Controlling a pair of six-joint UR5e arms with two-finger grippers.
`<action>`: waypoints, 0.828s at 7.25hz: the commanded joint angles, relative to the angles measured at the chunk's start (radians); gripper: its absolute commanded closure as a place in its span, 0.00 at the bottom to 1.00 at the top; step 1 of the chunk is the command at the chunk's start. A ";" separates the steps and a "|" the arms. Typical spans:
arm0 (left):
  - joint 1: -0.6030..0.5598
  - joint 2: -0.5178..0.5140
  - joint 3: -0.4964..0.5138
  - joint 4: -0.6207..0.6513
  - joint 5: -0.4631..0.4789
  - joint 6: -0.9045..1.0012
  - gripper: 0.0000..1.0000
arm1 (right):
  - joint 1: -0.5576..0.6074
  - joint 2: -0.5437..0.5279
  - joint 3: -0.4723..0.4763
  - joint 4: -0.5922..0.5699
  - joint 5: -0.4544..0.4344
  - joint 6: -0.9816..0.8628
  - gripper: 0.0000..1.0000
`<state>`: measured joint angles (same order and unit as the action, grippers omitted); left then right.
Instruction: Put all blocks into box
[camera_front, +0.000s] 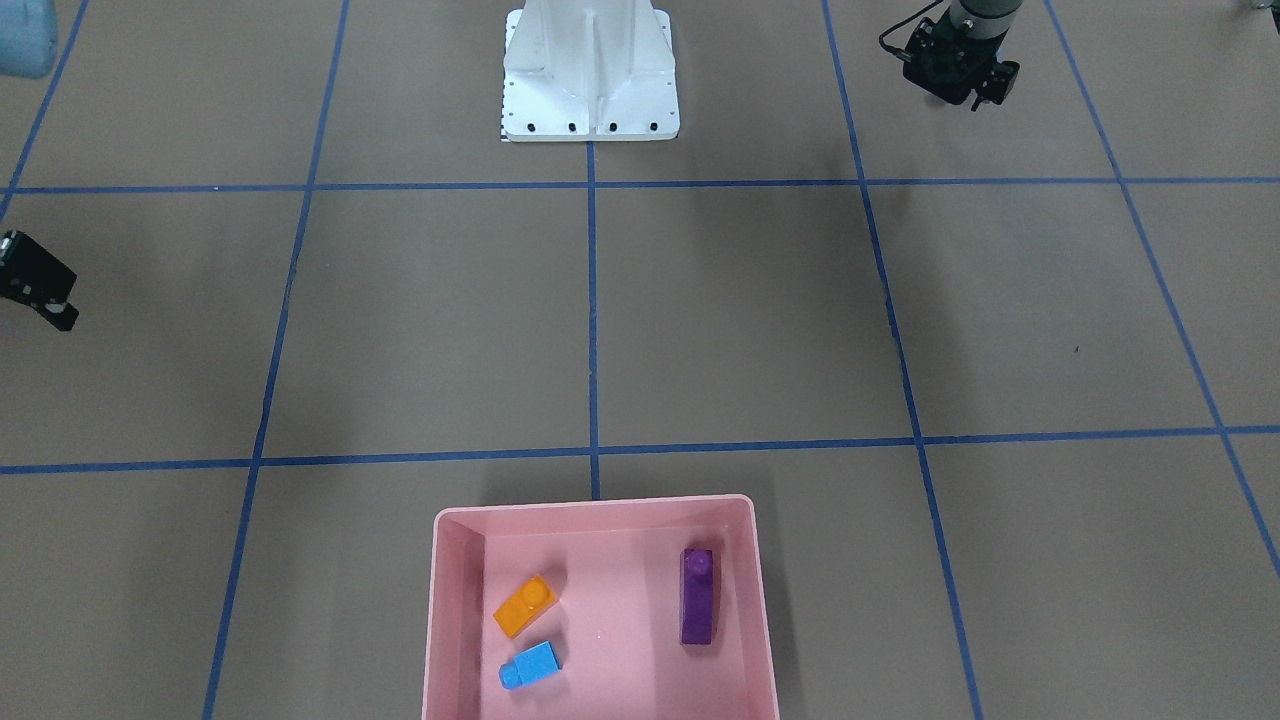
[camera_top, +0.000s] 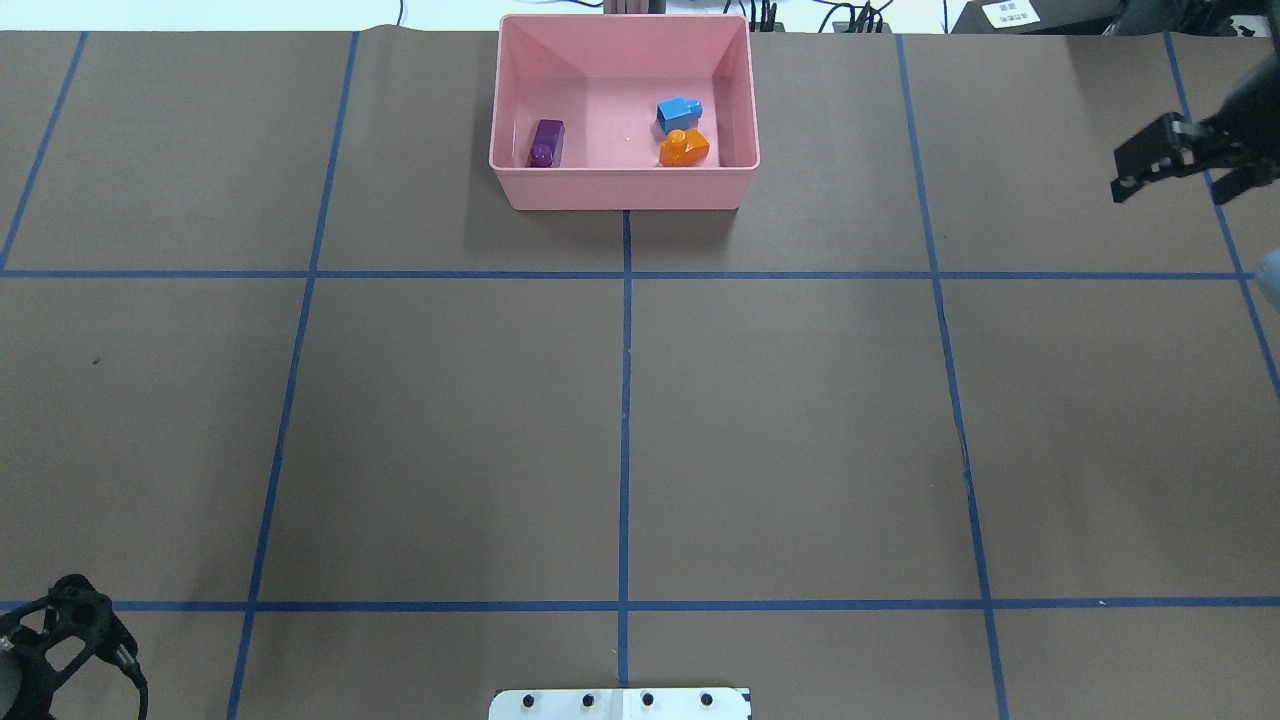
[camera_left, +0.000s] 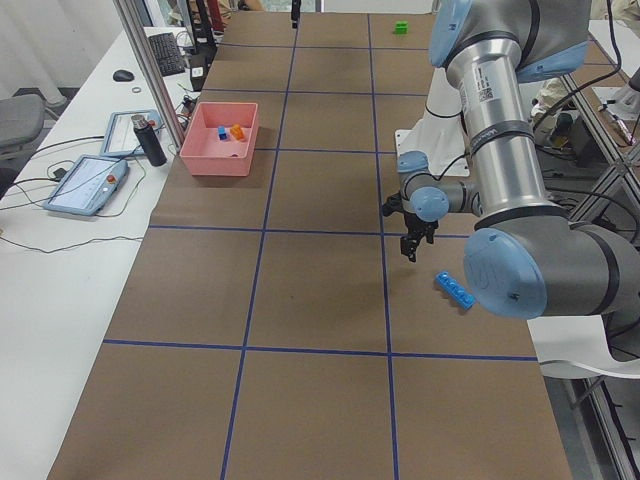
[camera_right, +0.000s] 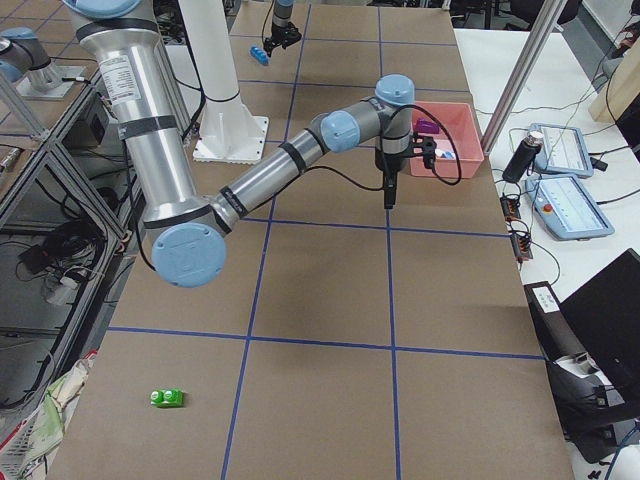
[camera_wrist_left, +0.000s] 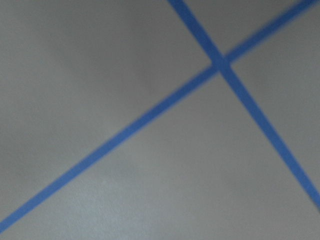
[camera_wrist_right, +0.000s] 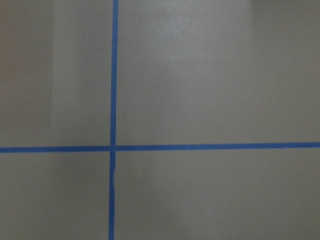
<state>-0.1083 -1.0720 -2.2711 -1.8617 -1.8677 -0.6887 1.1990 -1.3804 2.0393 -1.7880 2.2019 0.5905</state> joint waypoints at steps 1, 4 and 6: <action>0.140 0.020 0.034 0.003 0.035 -0.063 0.00 | 0.001 -0.086 0.082 -0.010 -0.001 -0.012 0.00; 0.193 0.011 0.105 -0.001 0.041 -0.060 0.00 | -0.001 -0.082 0.084 -0.010 0.001 -0.012 0.00; 0.200 0.009 0.107 -0.001 0.041 -0.057 0.55 | -0.001 -0.077 0.084 -0.011 0.002 -0.011 0.00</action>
<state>0.0866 -1.0614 -2.1683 -1.8622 -1.8273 -0.7472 1.1983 -1.4589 2.1225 -1.7982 2.2038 0.5787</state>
